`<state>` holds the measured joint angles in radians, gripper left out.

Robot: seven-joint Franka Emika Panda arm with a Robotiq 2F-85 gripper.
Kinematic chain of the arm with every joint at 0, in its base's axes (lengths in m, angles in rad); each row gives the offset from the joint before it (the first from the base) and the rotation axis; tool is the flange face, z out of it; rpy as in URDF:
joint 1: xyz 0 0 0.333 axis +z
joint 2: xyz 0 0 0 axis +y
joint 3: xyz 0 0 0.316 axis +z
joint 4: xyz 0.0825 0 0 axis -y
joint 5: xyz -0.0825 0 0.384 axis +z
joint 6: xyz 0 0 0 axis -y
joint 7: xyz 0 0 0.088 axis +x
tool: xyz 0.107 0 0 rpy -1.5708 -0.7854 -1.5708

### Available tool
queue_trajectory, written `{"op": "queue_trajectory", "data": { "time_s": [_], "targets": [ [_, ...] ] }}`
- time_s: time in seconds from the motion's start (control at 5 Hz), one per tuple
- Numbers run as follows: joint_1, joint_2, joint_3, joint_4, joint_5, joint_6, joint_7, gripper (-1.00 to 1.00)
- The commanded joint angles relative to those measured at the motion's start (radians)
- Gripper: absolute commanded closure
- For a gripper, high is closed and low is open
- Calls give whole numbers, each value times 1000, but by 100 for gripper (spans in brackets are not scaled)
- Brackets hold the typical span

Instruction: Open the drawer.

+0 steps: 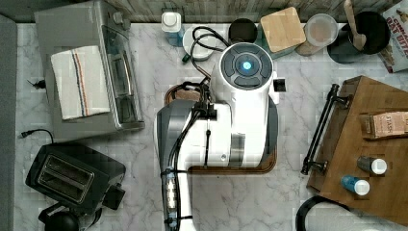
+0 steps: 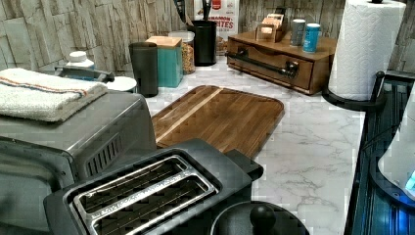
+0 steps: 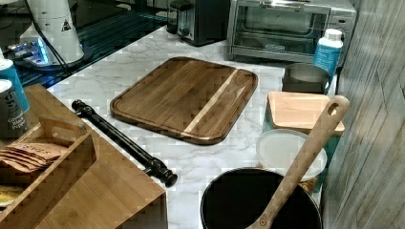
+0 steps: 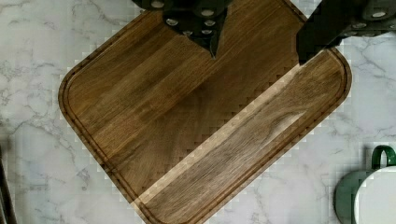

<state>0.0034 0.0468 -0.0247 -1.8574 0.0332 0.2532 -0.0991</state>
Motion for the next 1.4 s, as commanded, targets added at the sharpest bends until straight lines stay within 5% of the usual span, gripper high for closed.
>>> {"op": "queue_trajectory", "data": {
  "time_s": [0.2,0.4,0.6,1.0,1.2,1.4],
  "targets": [
    [0,0,0,-10,3,0,0,-100],
    [39,-41,-68,-99,-16,84,-64,-100],
    [-33,-44,-65,-130,-33,124,-177,-100],
    [-100,10,-129,-88,-67,93,-300,-100],
    [-136,-5,-156,-154,-90,212,-343,-100],
    [-84,12,-253,-158,-118,255,-363,-100]
  ]
}}
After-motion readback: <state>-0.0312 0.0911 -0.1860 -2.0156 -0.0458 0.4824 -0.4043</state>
